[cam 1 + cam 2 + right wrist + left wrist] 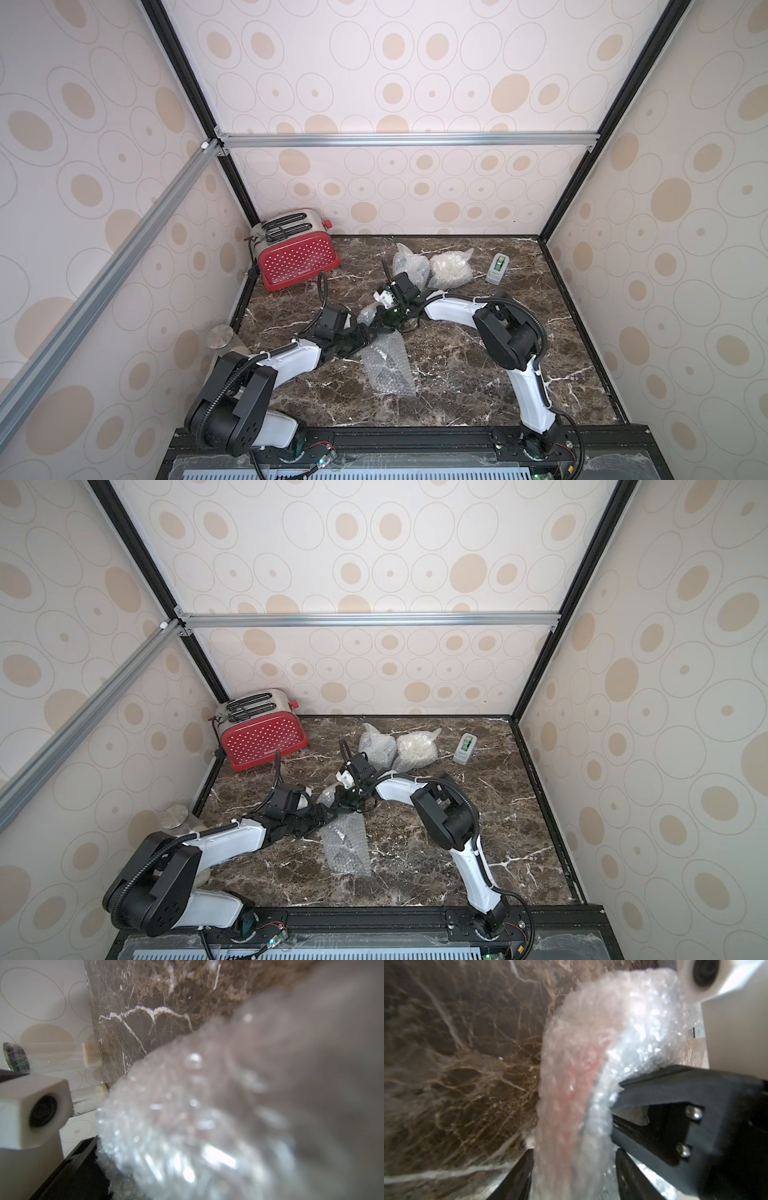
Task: Wrap bowls in bubble wrap
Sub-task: Wrap the bowl in bubble wrap.
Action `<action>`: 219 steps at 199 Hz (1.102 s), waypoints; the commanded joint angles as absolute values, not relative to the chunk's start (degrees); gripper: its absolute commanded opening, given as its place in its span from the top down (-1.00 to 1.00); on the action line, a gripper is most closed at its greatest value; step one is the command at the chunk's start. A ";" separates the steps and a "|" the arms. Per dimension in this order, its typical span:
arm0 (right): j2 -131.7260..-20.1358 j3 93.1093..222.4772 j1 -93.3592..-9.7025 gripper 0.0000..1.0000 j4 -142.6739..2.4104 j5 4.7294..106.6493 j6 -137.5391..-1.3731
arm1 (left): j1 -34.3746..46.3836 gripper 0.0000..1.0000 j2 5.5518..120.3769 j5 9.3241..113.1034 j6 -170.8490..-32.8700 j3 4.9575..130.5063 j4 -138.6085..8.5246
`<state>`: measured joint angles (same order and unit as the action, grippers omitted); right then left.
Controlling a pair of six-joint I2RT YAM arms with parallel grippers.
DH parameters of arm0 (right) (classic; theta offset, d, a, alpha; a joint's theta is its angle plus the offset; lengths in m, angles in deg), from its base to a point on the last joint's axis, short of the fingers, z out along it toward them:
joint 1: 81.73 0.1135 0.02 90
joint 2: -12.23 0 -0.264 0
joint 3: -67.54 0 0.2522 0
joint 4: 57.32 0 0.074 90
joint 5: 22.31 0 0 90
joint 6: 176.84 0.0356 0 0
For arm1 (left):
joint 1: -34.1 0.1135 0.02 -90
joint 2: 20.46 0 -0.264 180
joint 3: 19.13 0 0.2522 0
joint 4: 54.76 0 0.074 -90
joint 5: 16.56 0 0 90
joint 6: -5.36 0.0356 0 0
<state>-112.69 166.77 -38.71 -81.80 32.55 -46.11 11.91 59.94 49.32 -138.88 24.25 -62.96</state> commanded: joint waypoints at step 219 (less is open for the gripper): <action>-82.94 144.95 -47.73 0.07 -97.81 34.91 -59.95 | 12.48 -0.04 71.12 49.44 -140.91 25.91 -57.88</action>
<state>-87.58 154.05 -46.75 -94.31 34.78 -54.98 12.21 69.60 45.06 -140.54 25.98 -51.09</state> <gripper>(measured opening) 0.461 0.520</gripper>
